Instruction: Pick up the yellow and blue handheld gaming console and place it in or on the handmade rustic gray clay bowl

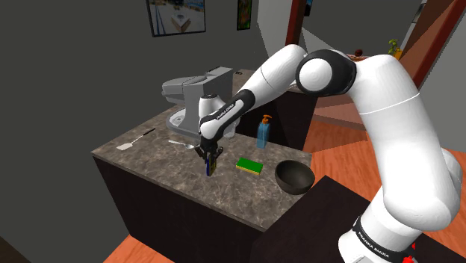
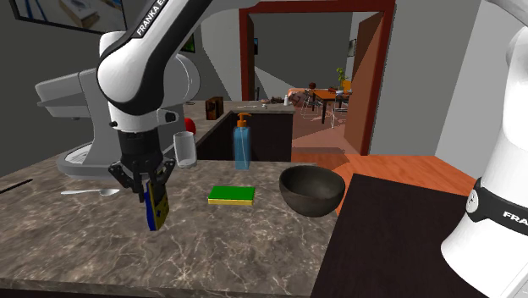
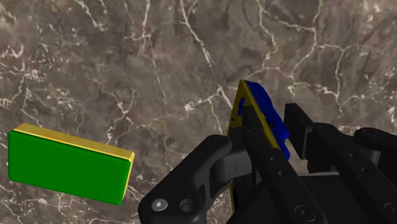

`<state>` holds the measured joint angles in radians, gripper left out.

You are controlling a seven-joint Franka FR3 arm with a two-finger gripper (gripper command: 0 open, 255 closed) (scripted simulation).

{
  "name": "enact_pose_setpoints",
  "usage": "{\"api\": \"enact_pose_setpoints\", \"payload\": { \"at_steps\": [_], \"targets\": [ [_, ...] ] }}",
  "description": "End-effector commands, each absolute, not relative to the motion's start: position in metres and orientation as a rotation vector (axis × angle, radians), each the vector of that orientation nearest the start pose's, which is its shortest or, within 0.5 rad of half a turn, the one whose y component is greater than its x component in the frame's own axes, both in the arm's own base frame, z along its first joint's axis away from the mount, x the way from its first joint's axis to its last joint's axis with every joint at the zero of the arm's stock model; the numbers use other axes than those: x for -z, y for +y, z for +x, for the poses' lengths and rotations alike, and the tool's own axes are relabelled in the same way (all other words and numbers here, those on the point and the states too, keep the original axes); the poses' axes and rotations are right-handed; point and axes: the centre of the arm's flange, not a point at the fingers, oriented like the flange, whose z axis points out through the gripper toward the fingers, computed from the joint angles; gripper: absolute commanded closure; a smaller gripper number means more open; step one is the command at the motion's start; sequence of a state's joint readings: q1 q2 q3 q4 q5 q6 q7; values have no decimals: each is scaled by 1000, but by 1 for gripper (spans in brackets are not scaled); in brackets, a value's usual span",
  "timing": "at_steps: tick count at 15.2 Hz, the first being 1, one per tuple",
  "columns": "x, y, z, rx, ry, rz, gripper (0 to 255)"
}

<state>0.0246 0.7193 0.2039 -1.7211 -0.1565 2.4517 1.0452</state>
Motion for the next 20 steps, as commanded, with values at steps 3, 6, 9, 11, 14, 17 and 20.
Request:
{"api": "enact_pose_setpoints", "payload": {
  "at_steps": [3, 6, 9, 11, 14, 17, 20],
  "targets": [
    [-197, 140, 657, 9, 1132, -2883, 255],
    [-213, 140, 657, 9, 1132, -2883, 255],
    [-229, 140, 657, 9, 1132, -2883, 255],
    [-239, 140, 657, 9, 1132, -2883, 255],
    [-255, 140, 657, 9, 1132, -2883, 255],
    [-271, 140, 657, 9, 1132, -2883, 255],
    [-287, 140, 657, 9, 1132, -2883, 255]
  ]
}}
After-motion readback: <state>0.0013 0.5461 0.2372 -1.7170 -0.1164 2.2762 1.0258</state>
